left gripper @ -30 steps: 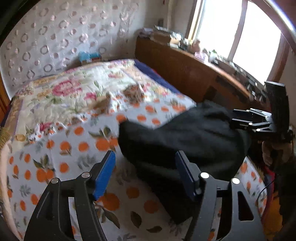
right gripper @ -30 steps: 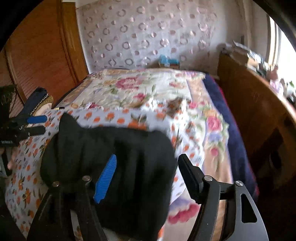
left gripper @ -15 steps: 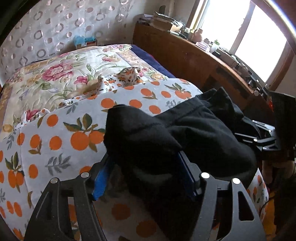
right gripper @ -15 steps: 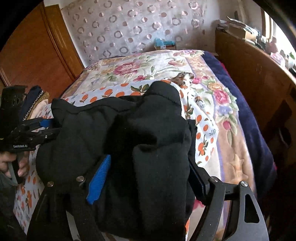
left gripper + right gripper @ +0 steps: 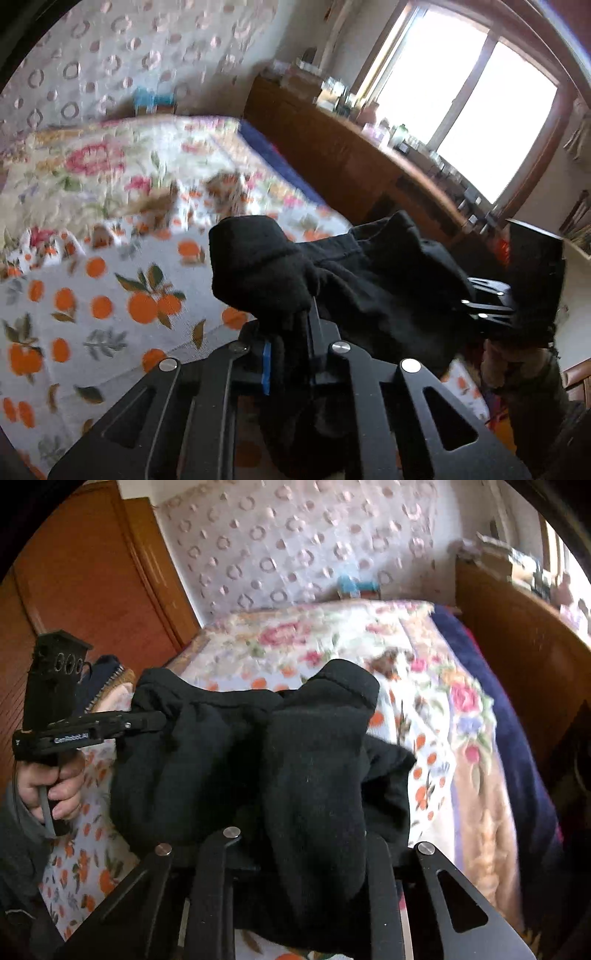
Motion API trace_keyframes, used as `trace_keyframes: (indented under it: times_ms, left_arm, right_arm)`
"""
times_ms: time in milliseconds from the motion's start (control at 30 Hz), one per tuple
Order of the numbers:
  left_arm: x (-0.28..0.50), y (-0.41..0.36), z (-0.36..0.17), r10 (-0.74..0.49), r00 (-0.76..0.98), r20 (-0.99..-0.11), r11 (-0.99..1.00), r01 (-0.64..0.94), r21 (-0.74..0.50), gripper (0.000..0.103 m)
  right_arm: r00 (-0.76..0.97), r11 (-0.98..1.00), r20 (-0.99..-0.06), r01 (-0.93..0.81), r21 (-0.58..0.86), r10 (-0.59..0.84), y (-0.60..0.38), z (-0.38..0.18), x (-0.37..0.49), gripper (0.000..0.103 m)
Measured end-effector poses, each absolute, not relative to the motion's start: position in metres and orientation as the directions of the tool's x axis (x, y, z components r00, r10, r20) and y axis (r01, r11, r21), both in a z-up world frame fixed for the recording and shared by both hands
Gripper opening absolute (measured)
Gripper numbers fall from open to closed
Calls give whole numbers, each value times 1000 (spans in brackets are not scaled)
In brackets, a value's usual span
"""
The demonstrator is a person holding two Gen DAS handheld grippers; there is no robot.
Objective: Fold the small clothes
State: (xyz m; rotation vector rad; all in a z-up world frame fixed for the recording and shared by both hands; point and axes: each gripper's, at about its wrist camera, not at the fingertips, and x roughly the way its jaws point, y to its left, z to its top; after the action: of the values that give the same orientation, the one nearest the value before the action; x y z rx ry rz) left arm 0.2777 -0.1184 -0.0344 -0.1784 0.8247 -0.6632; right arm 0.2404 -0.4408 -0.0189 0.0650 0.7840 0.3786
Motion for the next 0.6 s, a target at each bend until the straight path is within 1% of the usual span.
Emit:
trace_keyframes:
  times_ms: [200,300,433,600]
  left_arm:
    - [249,-79,12,-595,600,-535,803,468,-370,14]
    - [236,-48,33,-560,659,-502,828,439,-348,14]
    - [212,5,62,-460,760,-458,885,349,-309,14]
    - [166,76,81,-257,866,-428,955,160,-250,14]
  right_arm:
    - [702,914,-601,-381,135,382,-421,29,237,22]
    - [709,898,-585,-432,82,394,-395,50,244,22]
    - [690,835,-550,-550,24,470,-340,77,264,22]
    - [618,712,-535,-701,-44,575,-246,103,302,22]
